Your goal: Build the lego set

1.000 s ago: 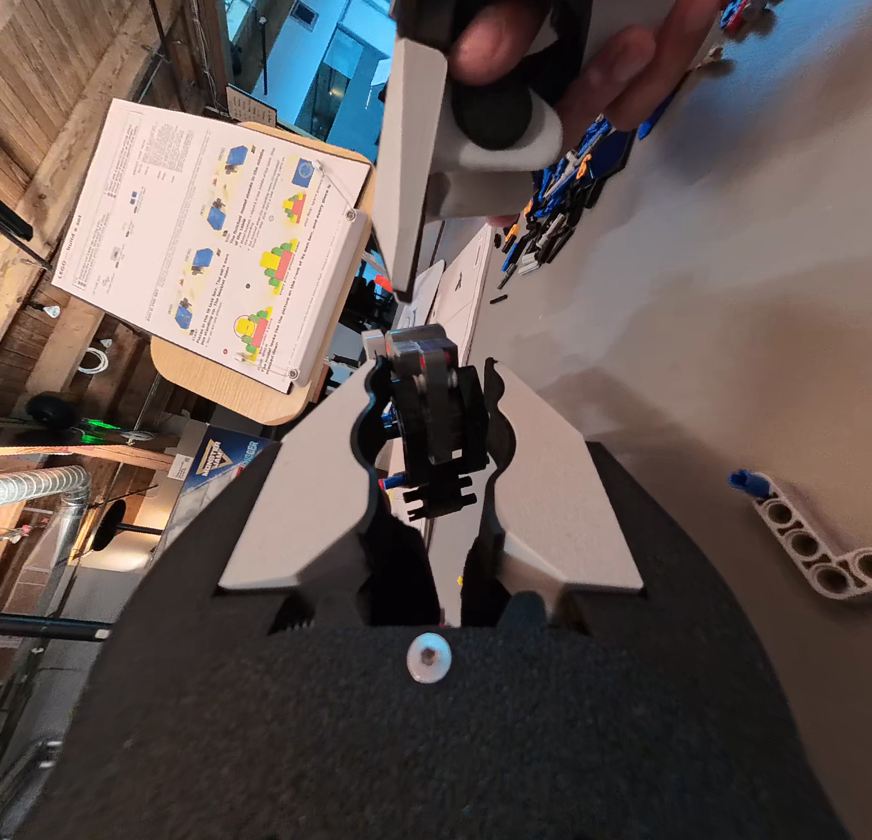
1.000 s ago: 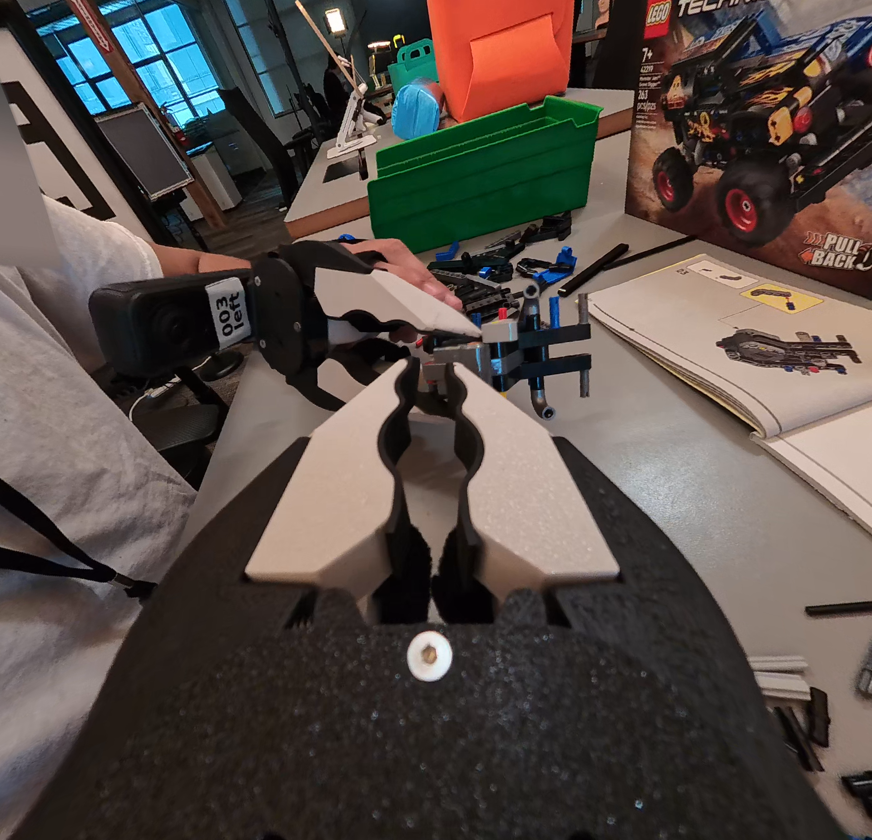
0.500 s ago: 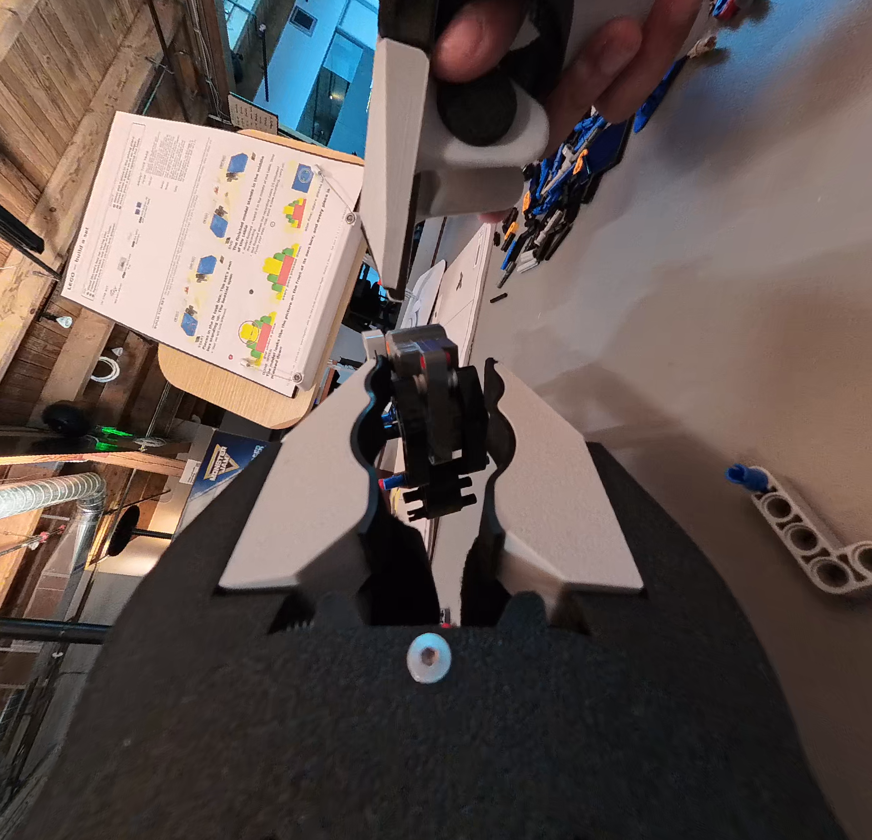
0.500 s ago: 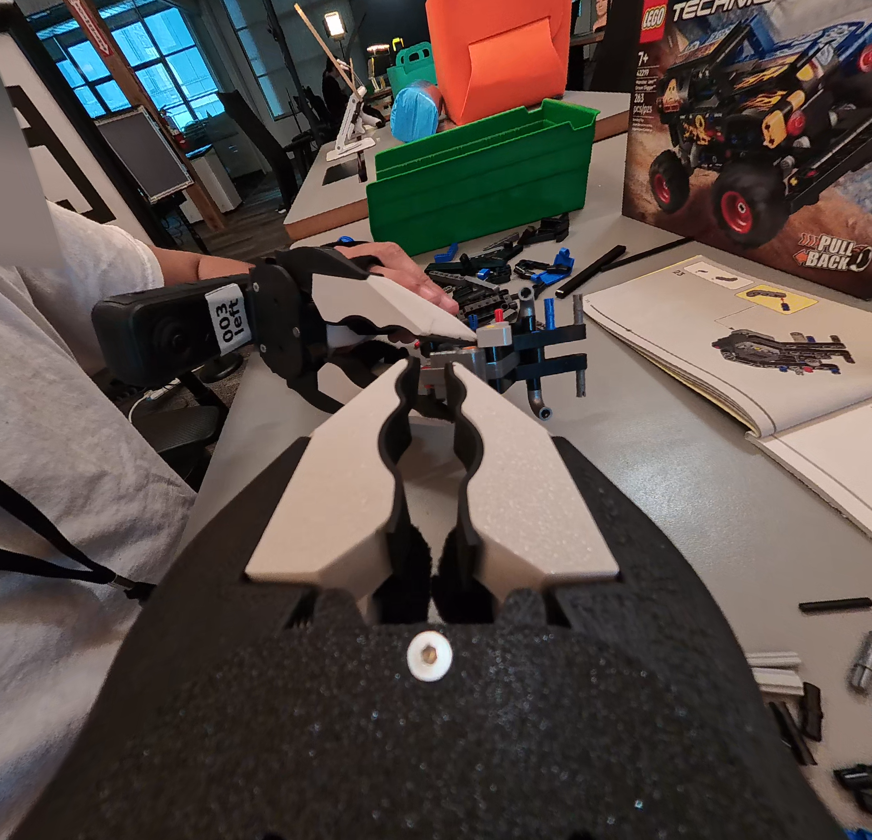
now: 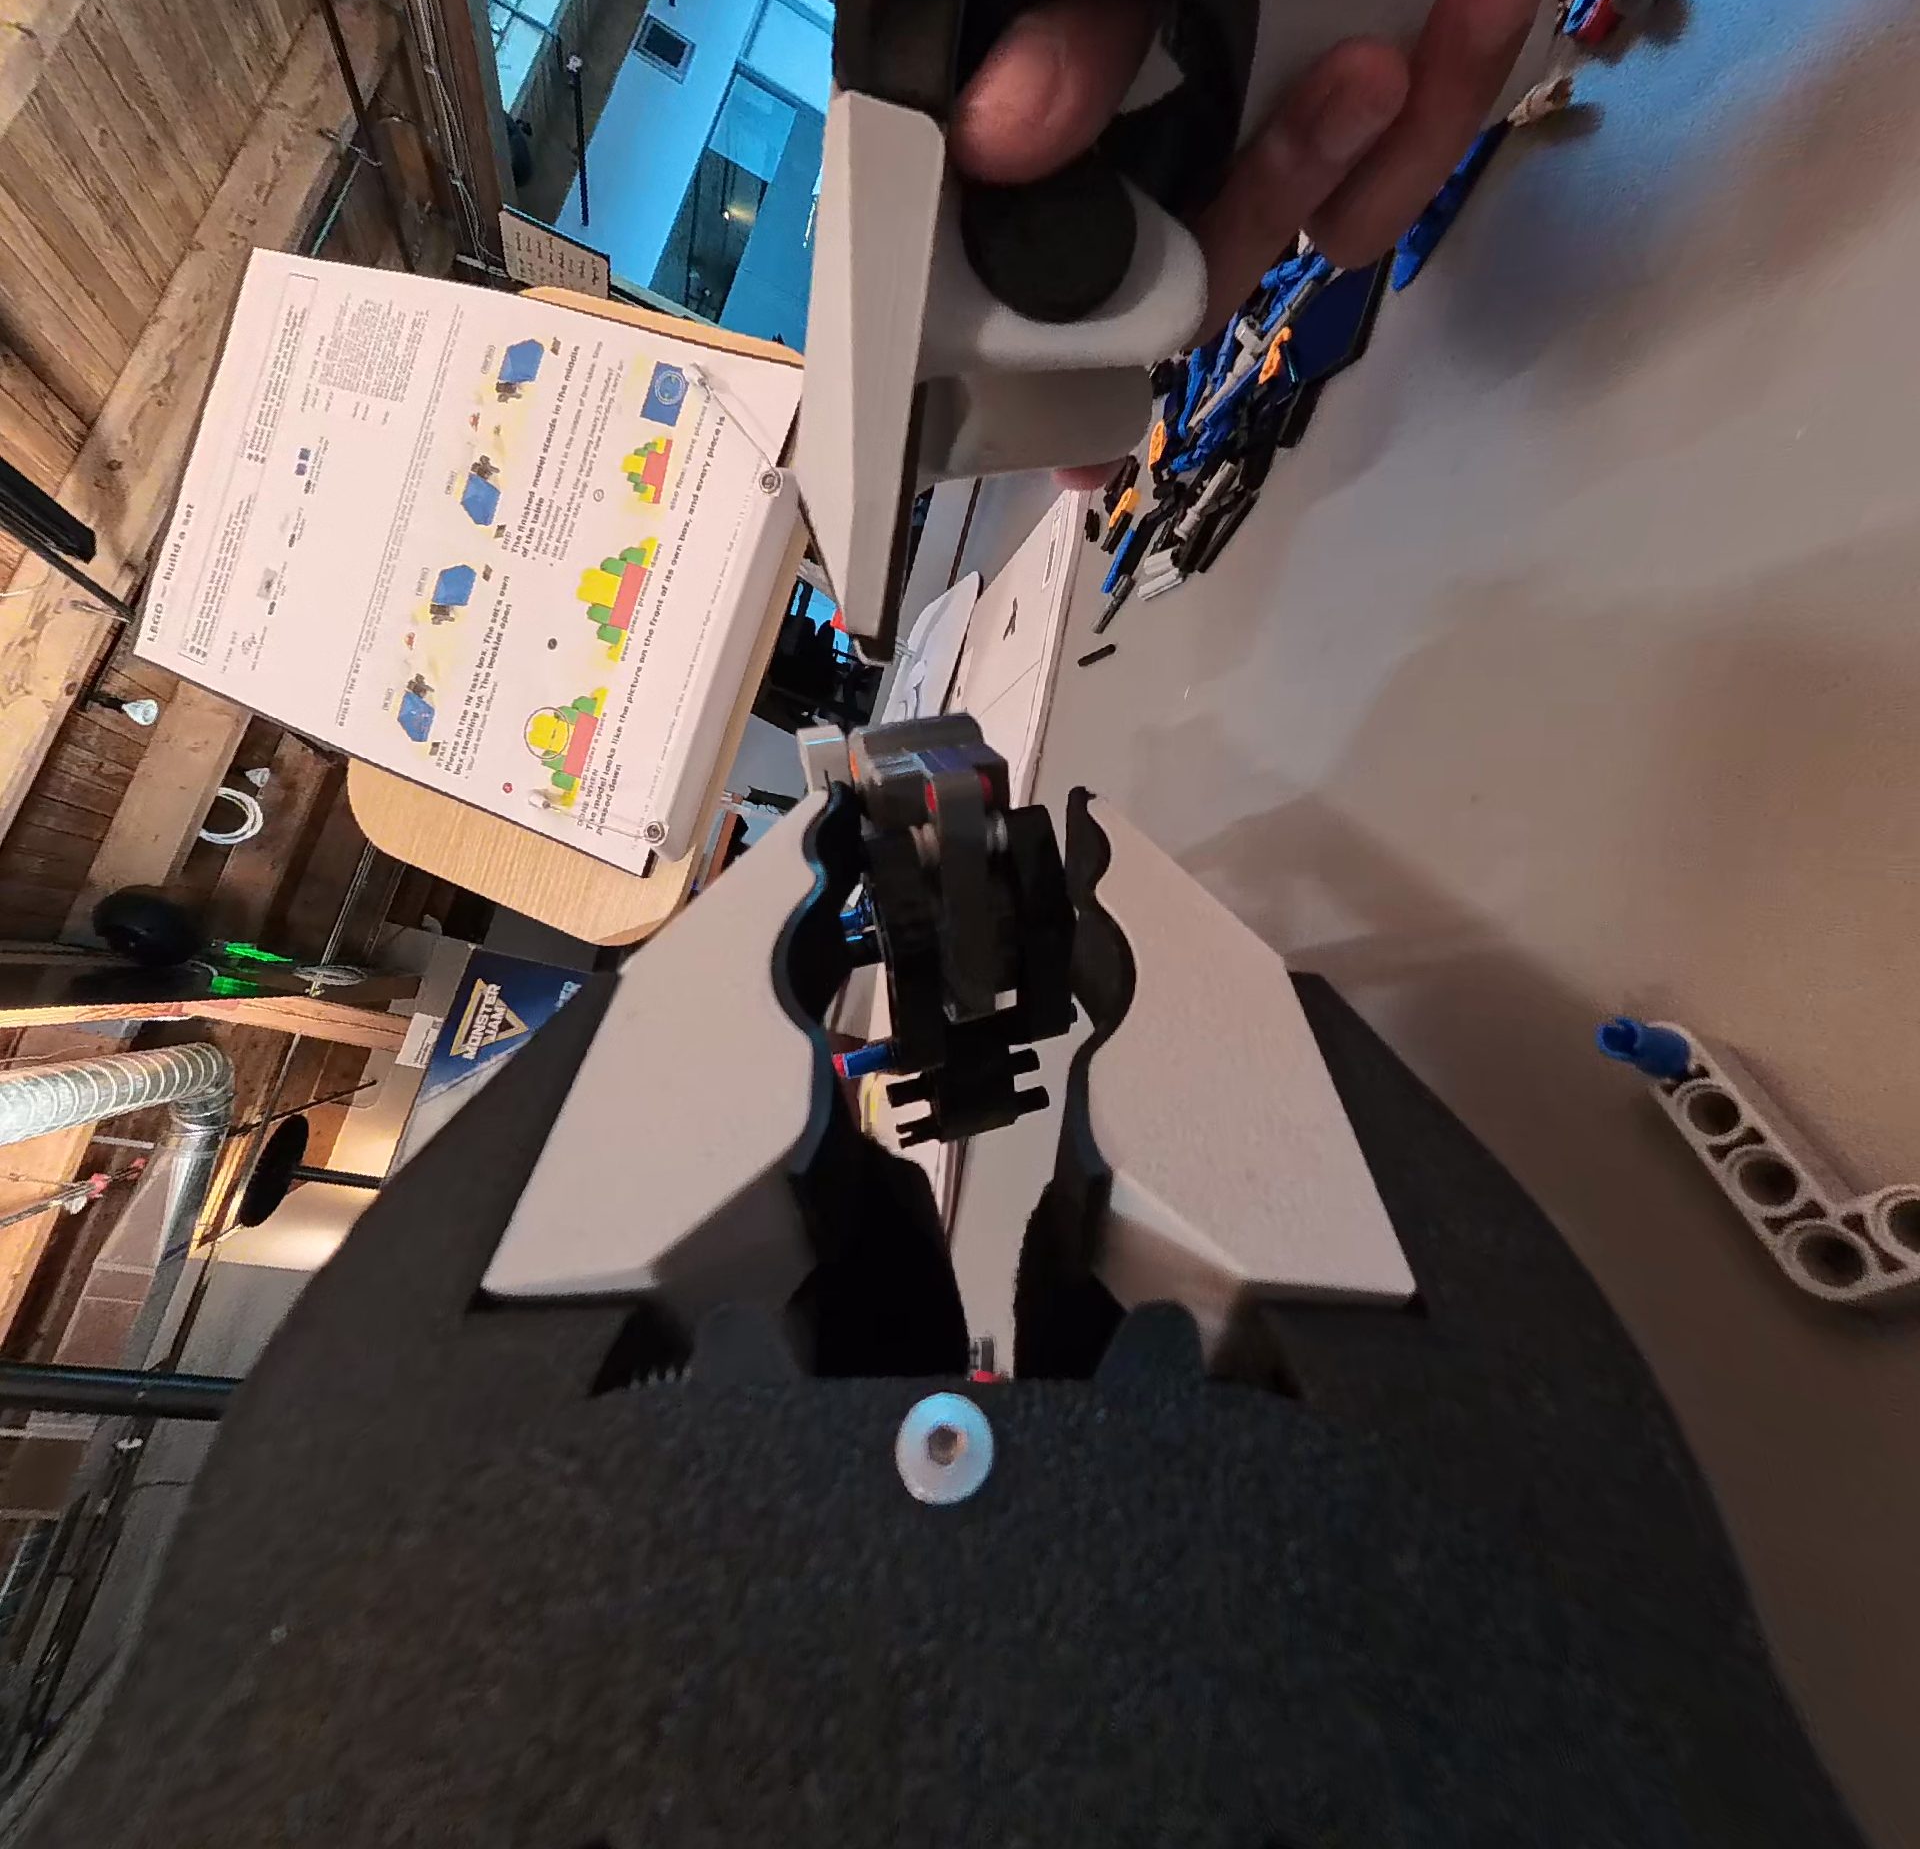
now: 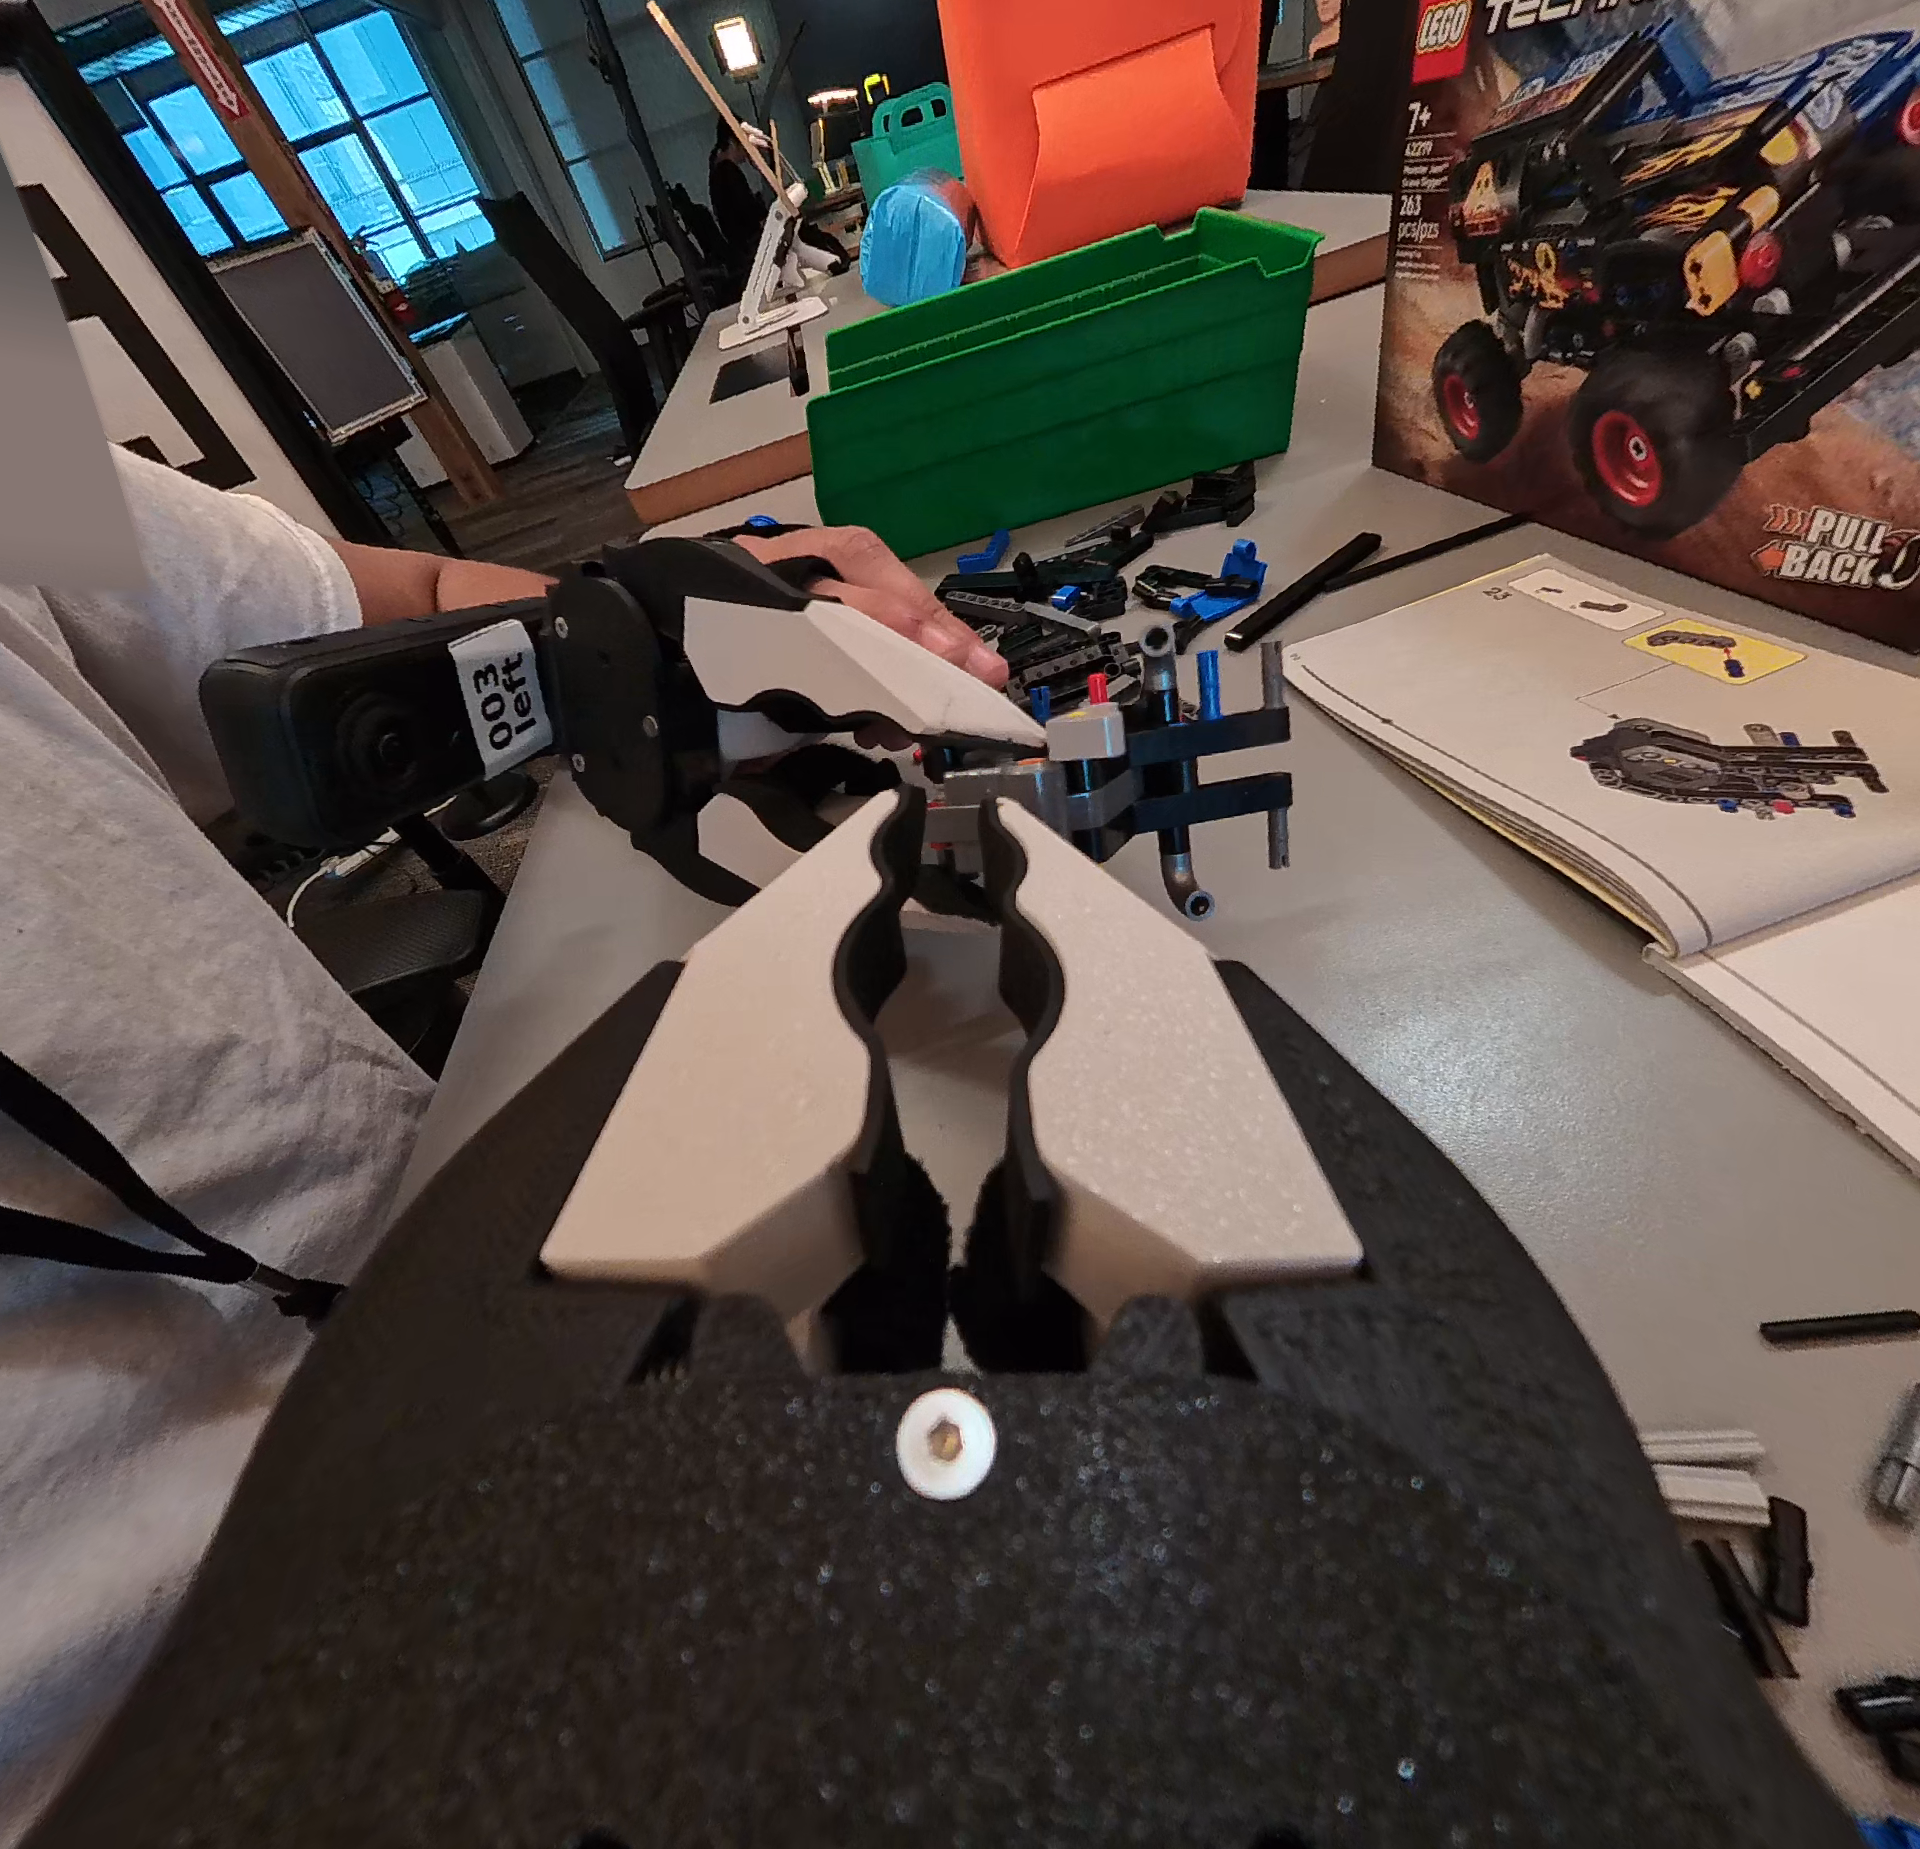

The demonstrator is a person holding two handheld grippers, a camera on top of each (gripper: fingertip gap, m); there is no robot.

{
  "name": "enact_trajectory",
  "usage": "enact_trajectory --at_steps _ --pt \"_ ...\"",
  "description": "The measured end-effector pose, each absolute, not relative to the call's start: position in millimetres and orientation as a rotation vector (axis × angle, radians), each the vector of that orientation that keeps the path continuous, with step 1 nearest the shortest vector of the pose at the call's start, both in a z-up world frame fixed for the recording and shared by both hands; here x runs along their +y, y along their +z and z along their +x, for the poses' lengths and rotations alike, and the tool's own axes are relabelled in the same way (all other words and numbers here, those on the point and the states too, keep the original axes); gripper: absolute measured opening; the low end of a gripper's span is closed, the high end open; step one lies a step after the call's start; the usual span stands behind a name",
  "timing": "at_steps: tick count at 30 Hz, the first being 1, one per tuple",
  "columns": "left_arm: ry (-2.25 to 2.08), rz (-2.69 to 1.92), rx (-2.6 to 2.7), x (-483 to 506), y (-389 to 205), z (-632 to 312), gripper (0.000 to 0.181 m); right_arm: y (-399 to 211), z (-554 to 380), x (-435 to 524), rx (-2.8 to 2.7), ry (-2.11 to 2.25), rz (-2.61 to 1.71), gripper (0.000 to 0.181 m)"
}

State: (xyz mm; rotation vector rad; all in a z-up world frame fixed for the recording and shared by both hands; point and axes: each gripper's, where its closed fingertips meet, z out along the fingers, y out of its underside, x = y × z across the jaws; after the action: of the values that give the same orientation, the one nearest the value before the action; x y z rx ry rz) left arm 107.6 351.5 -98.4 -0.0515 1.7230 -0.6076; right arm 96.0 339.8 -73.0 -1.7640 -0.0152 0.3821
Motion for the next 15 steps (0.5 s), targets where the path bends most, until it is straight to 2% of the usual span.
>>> enact_trajectory --at_steps 6,9,13,15 --pt "-0.609 -0.053 1.724 351.6 -98.7 107.5 0.037 -75.5 98.7 340.4 0.000 0.368 -1.777 0.011" --pt "-0.606 -0.055 1.734 351.7 -100.4 108.0 0.037 -75.3 105.1 340.7 0.022 0.345 -1.780 0.018" --pt "-0.650 -0.153 1.833 353.1 -113.7 111.9 0.038 -69.1 148.1 342.0 0.090 0.106 -1.825 0.023" --pt "-0.704 -0.220 1.866 353.1 -117.3 113.1 0.037 -83.2 165.0 347.2 0.072 0.001 -1.990 0.032"
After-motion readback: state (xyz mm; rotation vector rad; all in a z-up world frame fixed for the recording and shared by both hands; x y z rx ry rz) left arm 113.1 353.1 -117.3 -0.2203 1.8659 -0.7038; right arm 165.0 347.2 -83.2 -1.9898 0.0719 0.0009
